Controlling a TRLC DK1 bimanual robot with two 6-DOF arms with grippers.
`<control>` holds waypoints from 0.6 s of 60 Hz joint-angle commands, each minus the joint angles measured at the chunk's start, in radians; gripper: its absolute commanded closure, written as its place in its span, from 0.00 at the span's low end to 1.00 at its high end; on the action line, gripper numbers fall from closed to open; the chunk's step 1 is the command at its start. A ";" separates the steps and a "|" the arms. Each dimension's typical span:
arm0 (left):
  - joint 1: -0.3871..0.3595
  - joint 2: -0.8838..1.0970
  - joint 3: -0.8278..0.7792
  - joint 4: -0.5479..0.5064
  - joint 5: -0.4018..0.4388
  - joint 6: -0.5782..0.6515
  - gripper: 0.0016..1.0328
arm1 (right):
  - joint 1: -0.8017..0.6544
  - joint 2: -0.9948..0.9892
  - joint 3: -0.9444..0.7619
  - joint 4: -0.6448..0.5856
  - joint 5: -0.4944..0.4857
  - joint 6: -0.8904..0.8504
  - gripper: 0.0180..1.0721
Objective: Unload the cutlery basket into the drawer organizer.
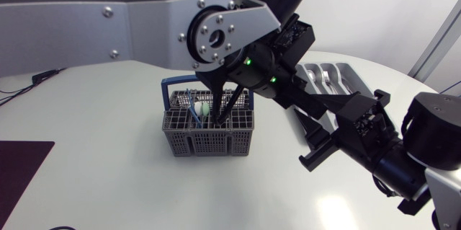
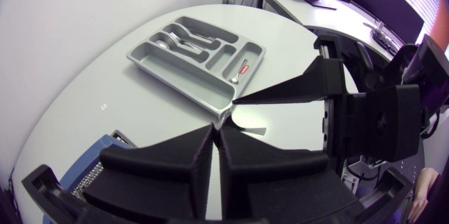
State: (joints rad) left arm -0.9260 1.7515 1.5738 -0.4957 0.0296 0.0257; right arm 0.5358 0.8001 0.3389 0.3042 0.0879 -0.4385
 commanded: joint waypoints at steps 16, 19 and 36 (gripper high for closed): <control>0.003 0.016 0.040 0.011 0.012 -0.023 0.91 | 0.012 0.013 0.012 0.016 0.030 -0.003 0.59; 0.003 0.017 0.040 0.013 0.012 -0.021 0.91 | 0.012 0.011 0.011 0.015 0.032 -0.003 0.60; 0.006 0.013 0.029 0.017 0.012 -0.018 0.91 | 0.021 0.007 0.006 0.004 0.039 -0.003 0.69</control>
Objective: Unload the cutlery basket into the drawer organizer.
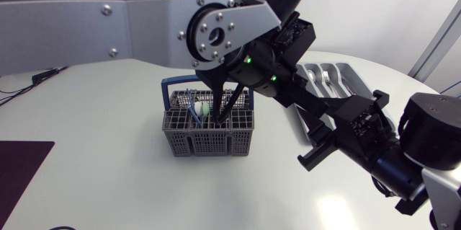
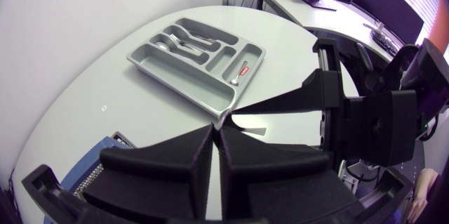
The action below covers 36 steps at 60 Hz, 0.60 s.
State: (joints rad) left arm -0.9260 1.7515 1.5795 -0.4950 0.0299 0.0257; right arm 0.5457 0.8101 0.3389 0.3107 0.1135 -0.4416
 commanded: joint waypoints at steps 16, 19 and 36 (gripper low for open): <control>0.006 0.003 0.014 0.026 0.011 -0.017 0.91 | 0.030 -0.003 0.002 -0.019 0.035 0.000 0.77; 0.004 0.000 0.011 0.029 0.011 -0.015 0.91 | 0.030 -0.003 0.000 -0.021 0.037 0.000 0.77; 0.001 -0.004 0.002 0.035 0.011 -0.015 0.91 | 0.030 0.001 0.002 -0.035 0.052 0.000 0.95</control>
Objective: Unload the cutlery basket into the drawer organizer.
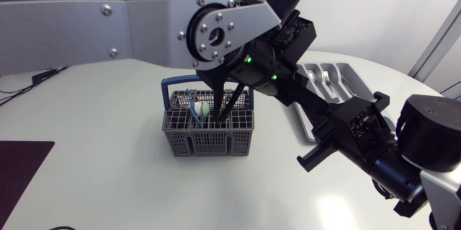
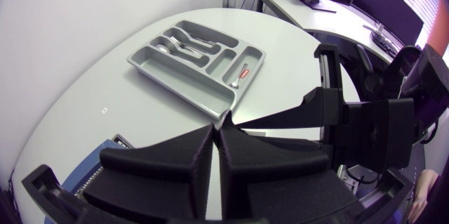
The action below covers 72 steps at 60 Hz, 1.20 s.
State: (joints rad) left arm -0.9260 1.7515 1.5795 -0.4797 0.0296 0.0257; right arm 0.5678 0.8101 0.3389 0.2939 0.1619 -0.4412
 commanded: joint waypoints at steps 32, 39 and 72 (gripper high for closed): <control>0.069 -0.145 0.030 0.053 -0.019 0.025 0.22 | -0.016 -0.127 -0.012 -0.182 -0.087 -0.008 0.95; 0.133 -0.188 0.065 -0.019 -0.019 0.077 0.22 | -0.187 -0.198 -0.009 -0.279 -0.292 -0.065 0.95; 0.303 -0.452 -0.372 -0.191 -0.014 0.671 0.22 | -0.810 0.201 0.226 -0.674 -0.964 -0.772 0.95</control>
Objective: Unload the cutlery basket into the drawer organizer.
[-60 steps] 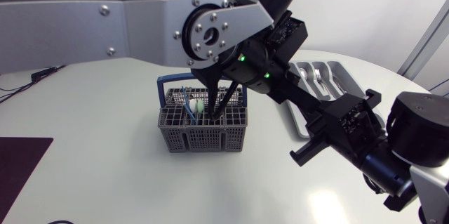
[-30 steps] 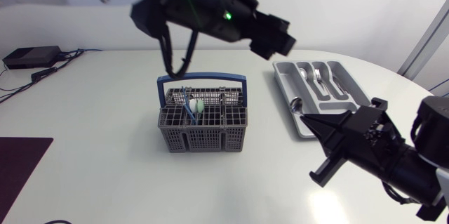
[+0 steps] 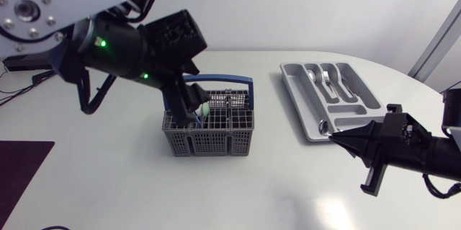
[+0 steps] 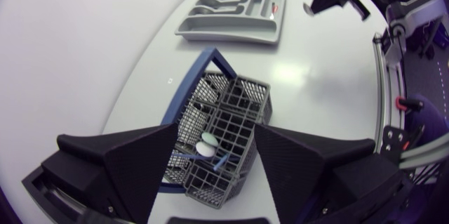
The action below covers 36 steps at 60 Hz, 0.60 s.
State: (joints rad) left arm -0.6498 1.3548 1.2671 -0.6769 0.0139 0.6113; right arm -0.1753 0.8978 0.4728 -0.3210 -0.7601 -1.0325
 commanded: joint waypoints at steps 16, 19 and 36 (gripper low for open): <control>0.193 -0.083 -0.230 0.129 0.181 0.151 0.22 | -0.250 0.471 0.331 -0.185 -0.048 -0.610 0.95; 0.216 -0.083 -0.249 0.154 0.218 0.143 0.22 | -0.282 0.552 0.414 -0.242 -0.048 -0.690 0.95; 0.248 -0.075 -0.327 0.323 0.316 0.041 0.22 | -0.331 0.892 0.710 -0.397 0.088 -0.979 0.95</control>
State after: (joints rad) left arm -0.4084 1.2816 0.9802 -0.3878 0.3103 0.6910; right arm -0.5079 1.6981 1.1362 -0.6830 -0.7063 -1.8957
